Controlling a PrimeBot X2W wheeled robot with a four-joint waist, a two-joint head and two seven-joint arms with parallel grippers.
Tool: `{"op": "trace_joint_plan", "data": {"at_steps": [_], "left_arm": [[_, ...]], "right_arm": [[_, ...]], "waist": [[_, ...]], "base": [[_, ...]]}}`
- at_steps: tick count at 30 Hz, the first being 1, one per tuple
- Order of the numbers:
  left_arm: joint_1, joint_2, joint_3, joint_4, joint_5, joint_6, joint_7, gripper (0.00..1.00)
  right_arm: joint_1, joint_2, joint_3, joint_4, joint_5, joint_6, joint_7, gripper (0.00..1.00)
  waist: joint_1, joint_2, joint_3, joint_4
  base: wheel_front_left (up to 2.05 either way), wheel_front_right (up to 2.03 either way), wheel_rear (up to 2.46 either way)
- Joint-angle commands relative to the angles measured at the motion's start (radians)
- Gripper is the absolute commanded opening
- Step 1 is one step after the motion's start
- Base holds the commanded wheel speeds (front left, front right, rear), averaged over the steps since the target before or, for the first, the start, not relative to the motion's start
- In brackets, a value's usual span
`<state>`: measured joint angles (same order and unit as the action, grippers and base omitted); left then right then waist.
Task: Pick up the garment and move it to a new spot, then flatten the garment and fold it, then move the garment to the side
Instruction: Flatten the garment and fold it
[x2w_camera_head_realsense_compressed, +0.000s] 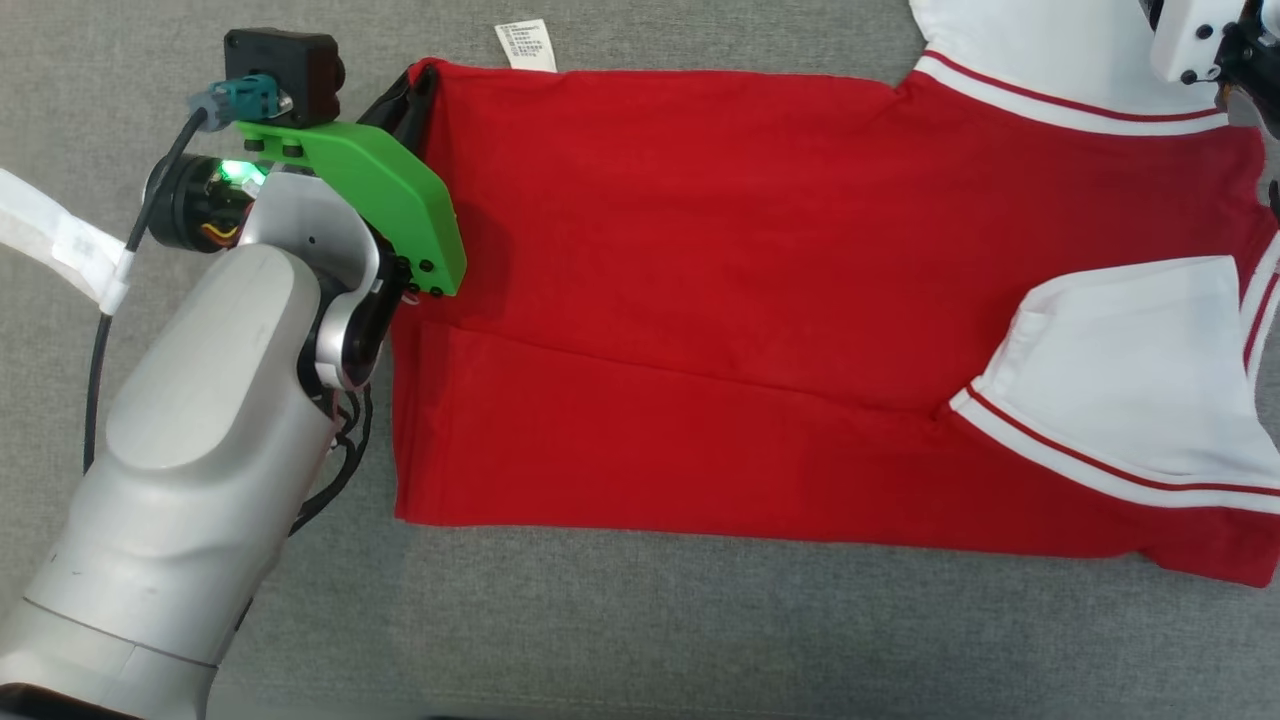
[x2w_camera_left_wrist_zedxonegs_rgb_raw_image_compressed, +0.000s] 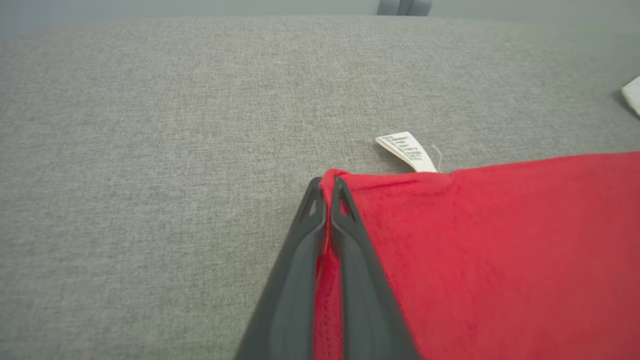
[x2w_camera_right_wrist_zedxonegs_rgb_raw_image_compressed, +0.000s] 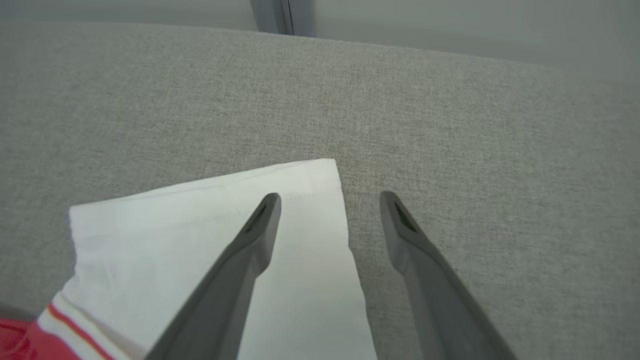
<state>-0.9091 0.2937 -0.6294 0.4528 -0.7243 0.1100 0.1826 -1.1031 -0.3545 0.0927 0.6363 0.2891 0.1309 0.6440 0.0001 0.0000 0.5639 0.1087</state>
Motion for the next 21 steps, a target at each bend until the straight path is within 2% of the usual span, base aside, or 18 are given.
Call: {"op": "trace_joint_plan", "data": {"at_steps": [1,7,8,9,10,11,12,21], "left_arm": [[-0.019,-0.010,-0.003,-0.002,0.011,0.002,-0.009,0.00],[-0.022,-0.027,-0.011,0.002,0.011,0.006,-0.019,0.00],[-0.020,-0.028,-0.012,0.003,0.011,0.006,-0.021,0.00],[-0.018,-0.028,-0.013,0.004,0.011,0.006,-0.022,0.00],[-0.015,-0.026,-0.013,0.005,0.010,0.006,-0.022,0.00],[-0.012,-0.025,-0.014,0.006,0.010,0.008,-0.021,0.00],[-0.008,-0.024,-0.015,0.007,0.010,0.011,-0.020,0.00],[0.028,0.001,-0.020,0.028,0.002,0.022,-0.005,0.00]], "right_arm": [[-0.024,0.004,-0.011,0.032,-0.024,-0.001,-0.001,1.00],[-0.060,0.018,-0.007,0.141,-0.067,0.000,0.003,1.00],[-0.060,0.020,-0.005,0.152,-0.070,0.000,0.006,0.81],[-0.063,0.022,-0.001,0.165,-0.074,0.000,0.005,0.40],[-0.065,0.021,0.002,0.174,-0.075,0.000,0.001,0.25],[-0.066,0.020,0.006,0.183,-0.075,0.000,-0.006,0.06],[-0.066,0.021,0.010,0.189,-0.078,-0.001,-0.013,0.00],[-0.070,0.042,0.067,0.211,-0.041,-0.001,-0.118,0.00]], "waist": [[-0.0001,0.0000,0.033,0.034],[-0.0001,0.0000,0.032,0.042],[-0.0001,0.0000,0.030,0.042],[-0.0001,0.0000,0.028,0.040],[-0.0001,0.0000,0.025,0.038],[-0.0001,0.0000,0.021,0.036],[-0.0001,0.0000,0.016,0.033],[-0.0001,0.0000,-0.074,-0.013]], "base": [[0.00,0.00,0.00],[0.00,0.00,0.00],[0.00,0.00,0.00],[0.00,0.00,0.00],[0.00,0.00,0.00],[0.00,0.00,0.00],[0.00,0.00,0.00],[0.00,0.00,0.00]]}}
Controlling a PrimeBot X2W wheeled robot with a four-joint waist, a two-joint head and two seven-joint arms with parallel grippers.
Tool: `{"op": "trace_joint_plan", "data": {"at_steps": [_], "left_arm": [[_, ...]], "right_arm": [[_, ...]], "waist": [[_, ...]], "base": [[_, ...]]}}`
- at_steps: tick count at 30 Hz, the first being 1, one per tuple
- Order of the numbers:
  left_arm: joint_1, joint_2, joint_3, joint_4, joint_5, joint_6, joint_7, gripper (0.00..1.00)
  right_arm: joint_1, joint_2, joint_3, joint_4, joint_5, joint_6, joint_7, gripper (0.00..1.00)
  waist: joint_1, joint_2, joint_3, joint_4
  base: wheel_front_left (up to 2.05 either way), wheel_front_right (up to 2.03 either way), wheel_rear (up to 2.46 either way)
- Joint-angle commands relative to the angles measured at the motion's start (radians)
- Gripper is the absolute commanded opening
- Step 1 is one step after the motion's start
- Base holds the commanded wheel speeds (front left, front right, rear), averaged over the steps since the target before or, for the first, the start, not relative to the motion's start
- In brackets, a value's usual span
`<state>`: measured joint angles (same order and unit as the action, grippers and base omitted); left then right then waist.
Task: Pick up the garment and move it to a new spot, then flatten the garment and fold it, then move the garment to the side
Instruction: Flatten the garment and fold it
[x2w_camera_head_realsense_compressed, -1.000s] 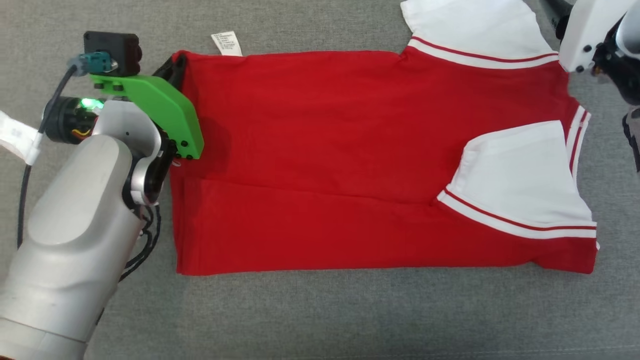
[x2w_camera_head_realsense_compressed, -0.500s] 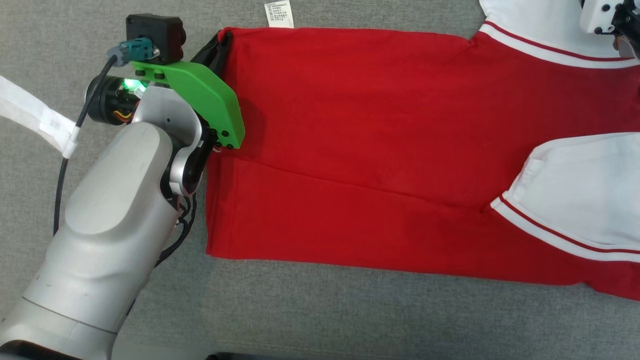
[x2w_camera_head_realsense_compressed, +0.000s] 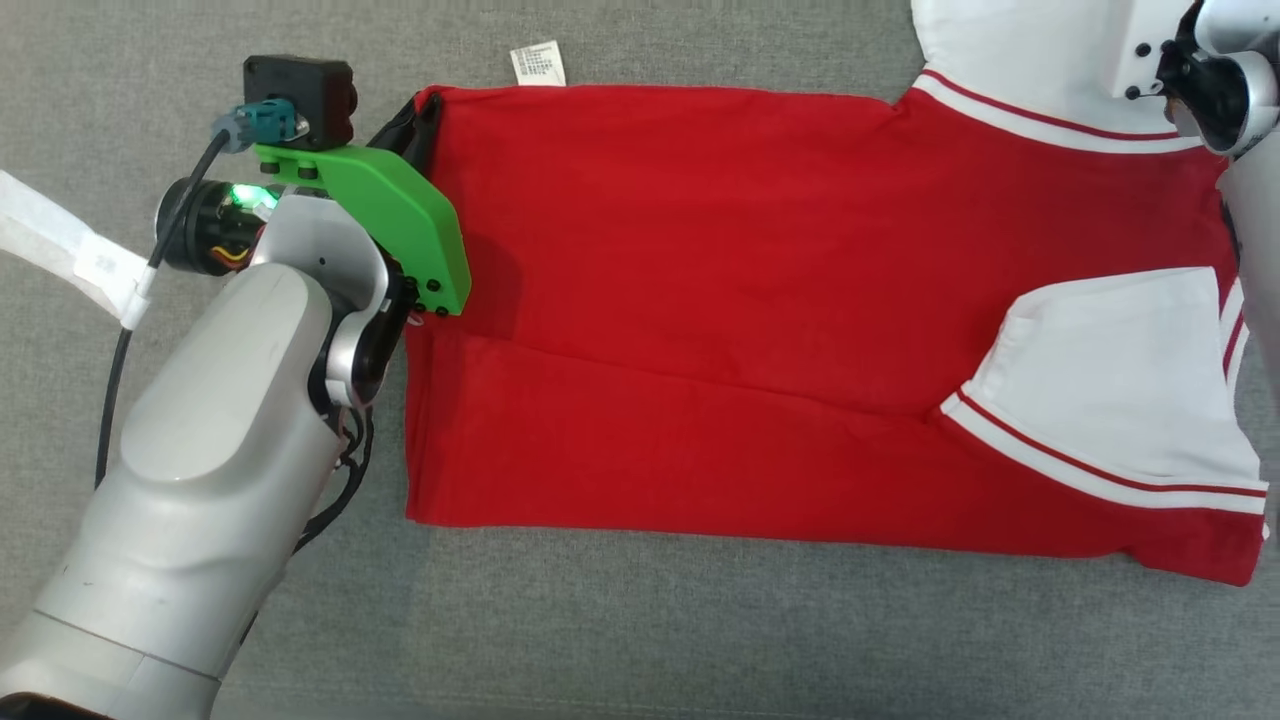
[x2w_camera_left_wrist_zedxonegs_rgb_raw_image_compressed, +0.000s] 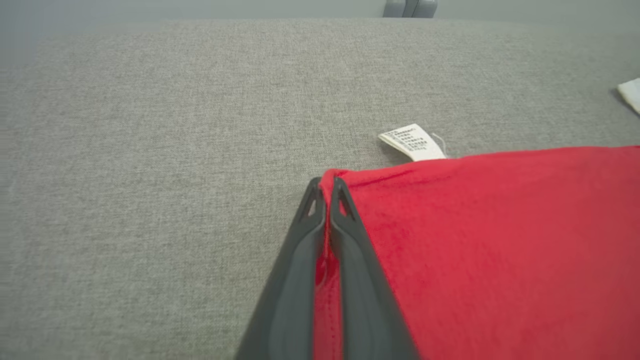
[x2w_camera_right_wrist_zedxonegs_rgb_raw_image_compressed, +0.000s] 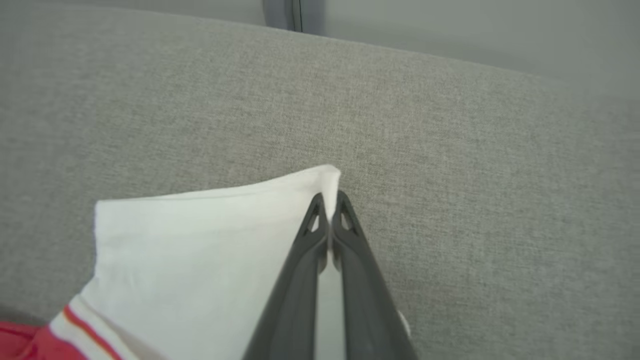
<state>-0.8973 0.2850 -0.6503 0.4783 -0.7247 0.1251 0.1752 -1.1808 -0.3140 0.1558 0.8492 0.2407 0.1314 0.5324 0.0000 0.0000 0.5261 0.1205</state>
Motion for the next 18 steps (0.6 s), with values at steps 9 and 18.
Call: {"op": "trace_joint_plan", "data": {"at_steps": [9,18], "left_arm": [[0.096,0.049,0.014,0.026,-0.037,-0.005,-0.001,0.00],[0.228,0.113,0.055,-0.085,-0.071,0.020,-0.049,0.00]], "right_arm": [[0.125,-0.052,0.185,-0.173,0.182,-0.002,-0.071,0.00],[0.421,-0.180,0.223,-0.490,0.366,-0.002,-0.118,0.00]], "waist": [[0.0000,0.0000,-0.164,-0.099],[0.0000,0.0000,-0.239,-0.158]], "base": [[0.00,0.00,0.00],[0.00,0.00,0.00]]}}
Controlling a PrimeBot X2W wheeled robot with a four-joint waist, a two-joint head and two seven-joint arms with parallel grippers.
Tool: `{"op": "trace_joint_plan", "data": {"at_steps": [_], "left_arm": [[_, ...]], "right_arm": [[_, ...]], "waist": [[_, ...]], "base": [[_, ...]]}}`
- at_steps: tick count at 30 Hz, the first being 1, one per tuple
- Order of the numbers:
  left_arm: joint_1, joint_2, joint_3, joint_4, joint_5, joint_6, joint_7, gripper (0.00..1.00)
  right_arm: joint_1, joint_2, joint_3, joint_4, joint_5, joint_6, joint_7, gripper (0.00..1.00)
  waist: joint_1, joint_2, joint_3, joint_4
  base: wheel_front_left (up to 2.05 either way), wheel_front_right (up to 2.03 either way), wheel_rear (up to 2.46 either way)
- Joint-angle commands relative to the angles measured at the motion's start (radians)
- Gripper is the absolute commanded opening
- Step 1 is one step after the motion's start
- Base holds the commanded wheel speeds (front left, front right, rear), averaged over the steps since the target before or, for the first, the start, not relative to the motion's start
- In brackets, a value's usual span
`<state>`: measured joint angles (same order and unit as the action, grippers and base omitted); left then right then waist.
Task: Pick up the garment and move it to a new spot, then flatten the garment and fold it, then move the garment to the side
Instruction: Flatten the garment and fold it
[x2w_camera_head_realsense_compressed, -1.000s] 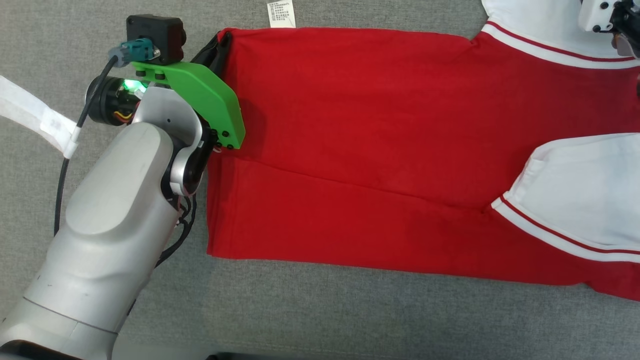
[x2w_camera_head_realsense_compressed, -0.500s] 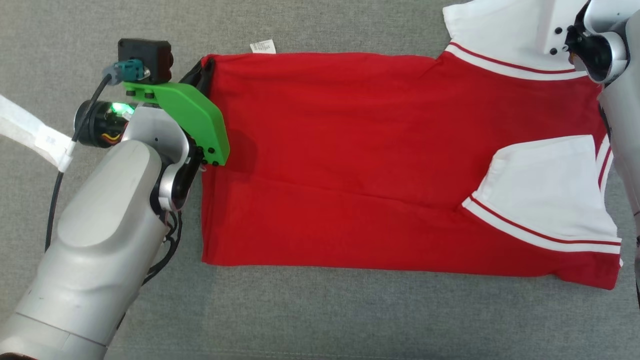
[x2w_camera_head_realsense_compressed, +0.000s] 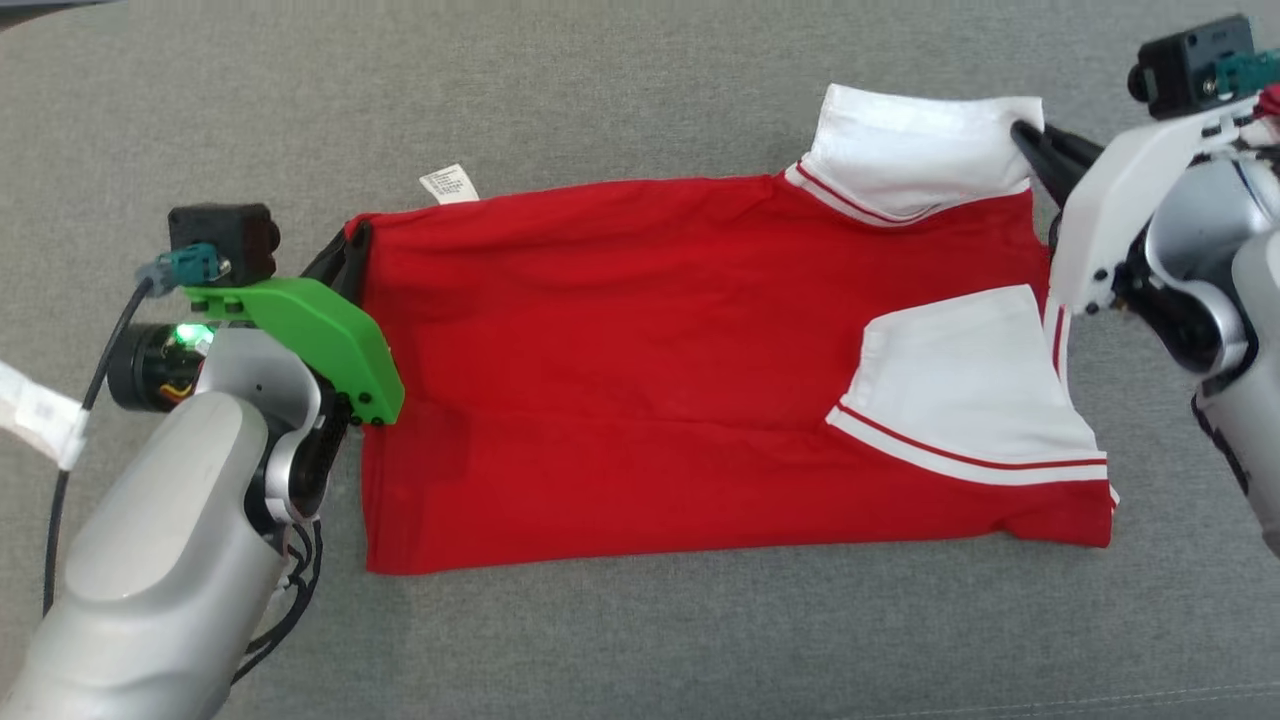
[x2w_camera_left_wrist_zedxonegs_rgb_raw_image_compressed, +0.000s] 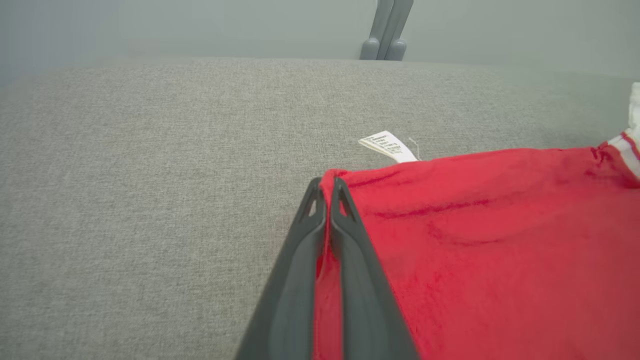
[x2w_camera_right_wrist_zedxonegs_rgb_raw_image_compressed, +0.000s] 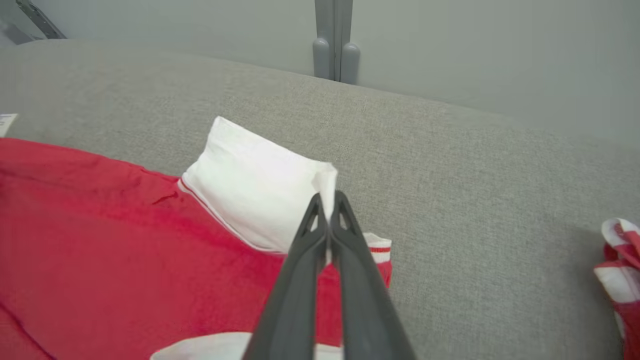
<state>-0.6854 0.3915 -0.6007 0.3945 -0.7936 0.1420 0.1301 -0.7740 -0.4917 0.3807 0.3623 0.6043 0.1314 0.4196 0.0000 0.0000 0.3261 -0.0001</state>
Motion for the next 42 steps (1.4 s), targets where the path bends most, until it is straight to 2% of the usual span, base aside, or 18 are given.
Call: {"op": "trace_joint_plan", "data": {"at_steps": [1,9,19,28,40,41,42], "left_arm": [[0.032,0.013,0.010,-0.020,-0.006,0.010,-0.012,0.00],[0.183,0.060,0.065,-0.150,-0.057,0.062,-0.051,0.00],[0.345,0.057,0.095,-0.229,-0.112,0.102,-0.090,0.00],[0.416,0.025,0.098,-0.190,-0.138,0.110,-0.128,0.00],[0.461,0.012,0.093,-0.176,-0.149,0.109,-0.154,0.00],[0.463,0.011,0.090,-0.173,-0.148,0.109,-0.155,0.00],[0.462,0.012,0.087,-0.173,-0.142,0.108,-0.158,0.00]], "right_arm": [[0.046,-0.009,-0.010,-0.028,0.010,-0.002,-0.011,0.00],[0.274,0.013,-0.071,-0.184,0.009,-0.002,-0.030,0.00],[0.441,0.057,-0.143,-0.278,-0.017,-0.002,-0.005,0.00],[0.516,0.090,-0.183,-0.265,-0.054,-0.002,-0.025,0.00],[0.581,0.127,-0.217,-0.242,-0.072,-0.002,-0.055,0.00],[0.588,0.131,-0.220,-0.240,-0.072,-0.002,-0.059,0.27],[0.593,0.134,-0.222,-0.239,-0.074,-0.002,-0.064,0.50]], "waist": [[0.0000,0.0000,-0.045,-0.040],[0.0000,0.0000,-0.092,-0.062],[0.0000,0.0000,-0.098,-0.065],[0.0000,0.0000,-0.092,-0.063],[0.0000,0.0000,-0.108,-0.057],[0.0000,0.0000,-0.111,-0.058],[0.0000,0.0000,-0.113,-0.058]], "base": [[0.00,0.00,0.00],[0.00,0.00,0.00],[0.00,0.00,0.00],[0.00,0.00,0.00],[0.00,0.00,0.00],[0.00,0.00,0.00],[0.00,0.00,0.00]]}}
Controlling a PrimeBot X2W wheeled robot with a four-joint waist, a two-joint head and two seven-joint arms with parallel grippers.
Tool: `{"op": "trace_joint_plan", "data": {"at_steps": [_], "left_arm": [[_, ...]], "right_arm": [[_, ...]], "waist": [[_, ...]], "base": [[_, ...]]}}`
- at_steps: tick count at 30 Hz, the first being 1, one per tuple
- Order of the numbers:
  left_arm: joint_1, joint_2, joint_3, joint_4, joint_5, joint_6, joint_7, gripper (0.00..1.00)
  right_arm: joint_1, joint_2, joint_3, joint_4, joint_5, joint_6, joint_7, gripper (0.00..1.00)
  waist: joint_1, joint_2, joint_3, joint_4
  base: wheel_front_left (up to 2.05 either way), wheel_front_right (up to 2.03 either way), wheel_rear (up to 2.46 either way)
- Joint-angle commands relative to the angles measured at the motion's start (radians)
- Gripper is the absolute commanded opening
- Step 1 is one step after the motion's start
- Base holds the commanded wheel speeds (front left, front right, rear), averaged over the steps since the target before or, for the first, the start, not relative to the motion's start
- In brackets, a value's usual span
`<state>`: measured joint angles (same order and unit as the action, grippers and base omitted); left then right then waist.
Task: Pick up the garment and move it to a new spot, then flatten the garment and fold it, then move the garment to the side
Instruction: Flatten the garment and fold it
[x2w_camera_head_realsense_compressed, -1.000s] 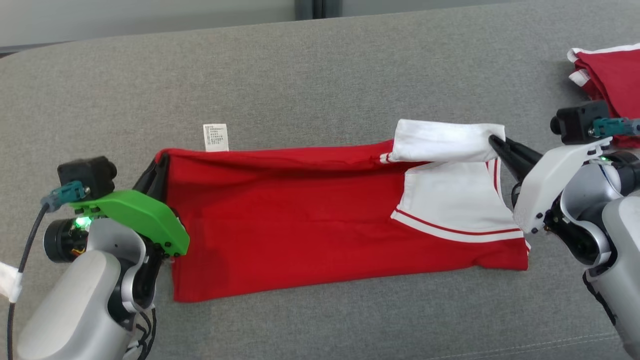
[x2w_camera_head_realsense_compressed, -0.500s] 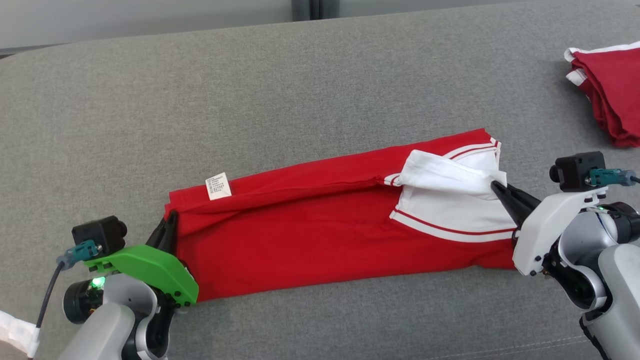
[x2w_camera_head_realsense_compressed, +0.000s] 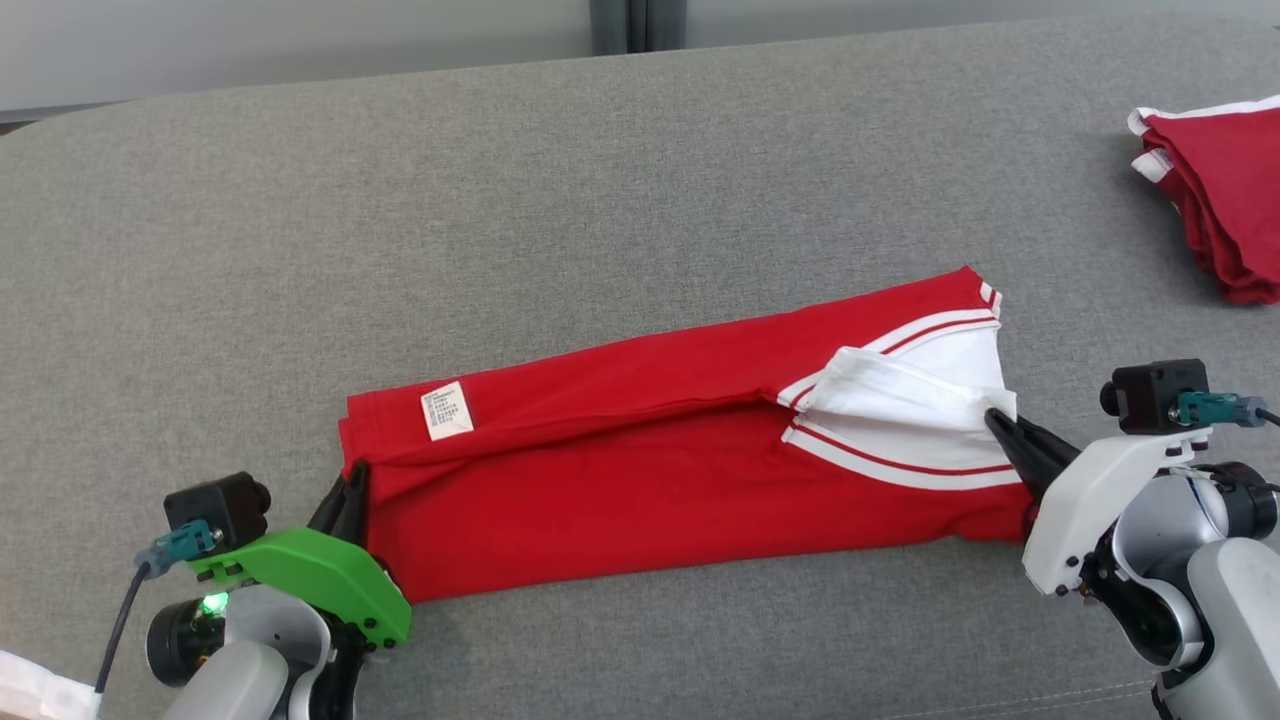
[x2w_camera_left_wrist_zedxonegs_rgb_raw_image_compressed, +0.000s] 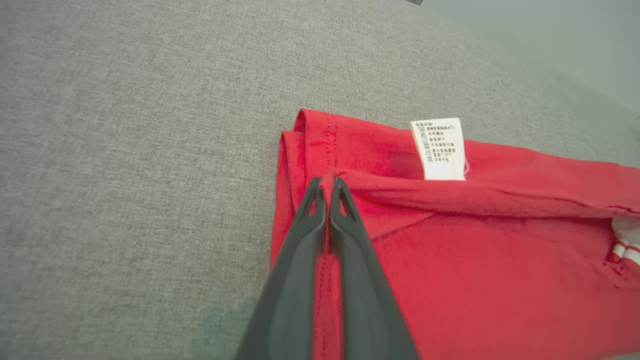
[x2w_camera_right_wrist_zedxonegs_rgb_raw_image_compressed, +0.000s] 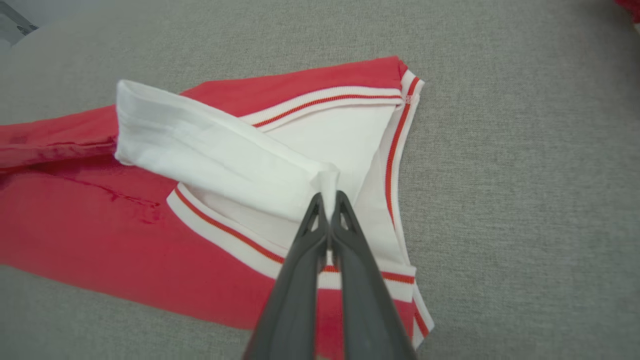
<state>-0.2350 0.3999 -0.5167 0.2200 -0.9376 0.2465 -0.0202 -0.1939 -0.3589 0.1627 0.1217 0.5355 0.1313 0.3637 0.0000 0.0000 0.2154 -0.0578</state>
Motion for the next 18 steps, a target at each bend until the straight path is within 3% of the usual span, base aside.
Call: {"op": "trace_joint_plan", "data": {"at_steps": [1,2,3,18], "left_arm": [[0.013,0.003,0.002,0.001,0.008,0.005,-0.015,0.31],[0.017,0.000,0.000,0.002,0.011,0.005,-0.022,0.77],[0.023,-0.003,0.000,0.003,0.014,0.009,-0.028,1.00],[0.097,-0.041,0.039,-0.036,0.076,0.073,-0.209,1.00]], "right_arm": [[0.018,0.002,-0.006,0.001,-0.012,-0.001,-0.014,1.00],[0.025,0.004,-0.006,0.000,-0.016,-0.001,-0.018,1.00],[0.033,0.007,-0.007,-0.004,-0.018,-0.001,-0.024,1.00],[0.147,0.034,-0.156,-0.059,-0.079,-0.001,-0.021,1.00]], "waist": [[0.0000,0.0000,-0.006,-0.002],[0.0000,0.0000,-0.010,-0.002],[0.0000,0.0000,-0.016,-0.003],[0.0000,0.0000,-0.092,0.001]], "base": [[0.00,0.00,0.00],[0.00,0.00,0.00],[0.00,0.00,0.00],[0.00,0.00,0.00]]}}
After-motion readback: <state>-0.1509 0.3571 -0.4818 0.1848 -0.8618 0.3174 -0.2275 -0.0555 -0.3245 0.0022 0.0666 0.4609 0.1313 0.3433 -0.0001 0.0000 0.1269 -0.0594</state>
